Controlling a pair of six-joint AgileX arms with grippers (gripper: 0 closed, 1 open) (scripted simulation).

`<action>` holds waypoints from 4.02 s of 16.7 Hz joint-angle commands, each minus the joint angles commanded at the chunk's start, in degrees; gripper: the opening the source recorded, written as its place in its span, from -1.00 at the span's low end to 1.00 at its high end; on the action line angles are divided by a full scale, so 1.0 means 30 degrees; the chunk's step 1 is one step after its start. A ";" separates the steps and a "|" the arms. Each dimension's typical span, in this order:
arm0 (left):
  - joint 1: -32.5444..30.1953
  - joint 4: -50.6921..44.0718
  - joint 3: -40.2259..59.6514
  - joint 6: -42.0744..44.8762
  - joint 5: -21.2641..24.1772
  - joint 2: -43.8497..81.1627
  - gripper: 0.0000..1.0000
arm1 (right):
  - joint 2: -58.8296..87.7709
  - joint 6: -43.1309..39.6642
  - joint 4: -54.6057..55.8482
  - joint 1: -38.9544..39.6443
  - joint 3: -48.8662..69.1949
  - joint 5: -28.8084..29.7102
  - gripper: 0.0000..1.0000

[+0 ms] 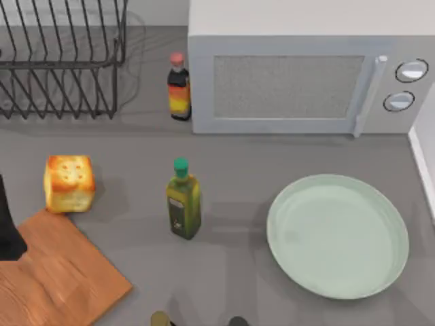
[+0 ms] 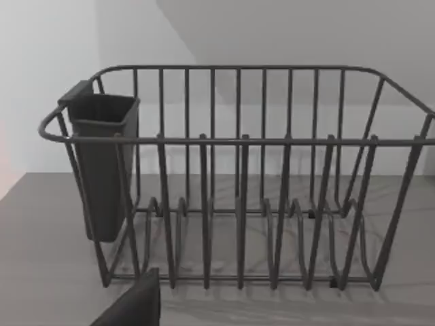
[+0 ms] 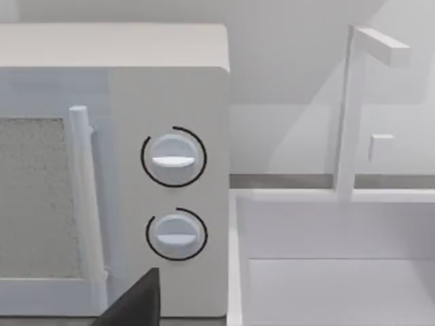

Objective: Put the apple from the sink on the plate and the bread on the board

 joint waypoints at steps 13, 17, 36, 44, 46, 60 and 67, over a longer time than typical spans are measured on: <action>0.0000 0.0000 0.0000 0.0000 0.0000 0.0000 1.00 | 0.0000 0.0000 0.0000 0.0000 0.0000 0.0000 1.00; 0.0000 0.0000 0.0000 0.0000 0.0000 0.0000 1.00 | 0.0000 0.0000 0.0000 0.0000 0.0000 0.0000 1.00; 0.0000 0.0000 0.0000 0.0000 0.0000 0.0000 1.00 | 1.2005 -0.1510 -0.6302 -0.1618 0.9429 0.0013 1.00; 0.0000 0.0000 0.0000 0.0000 0.0000 0.0000 1.00 | 2.4536 -0.2927 -1.2212 -0.3137 1.8306 0.0025 1.00; 0.0000 0.0000 0.0000 0.0000 0.0000 0.0000 1.00 | 2.7177 -0.3266 -1.3618 -0.3499 2.0403 0.0028 1.00; 0.0000 0.0000 0.0000 0.0000 0.0000 0.0000 1.00 | 3.9979 -0.4795 -1.9997 -0.5138 2.9977 0.0041 1.00; 0.0000 0.0000 0.0000 0.0000 0.0000 0.0000 1.00 | 4.0595 -0.4777 -1.9223 -0.5048 2.9578 0.0049 1.00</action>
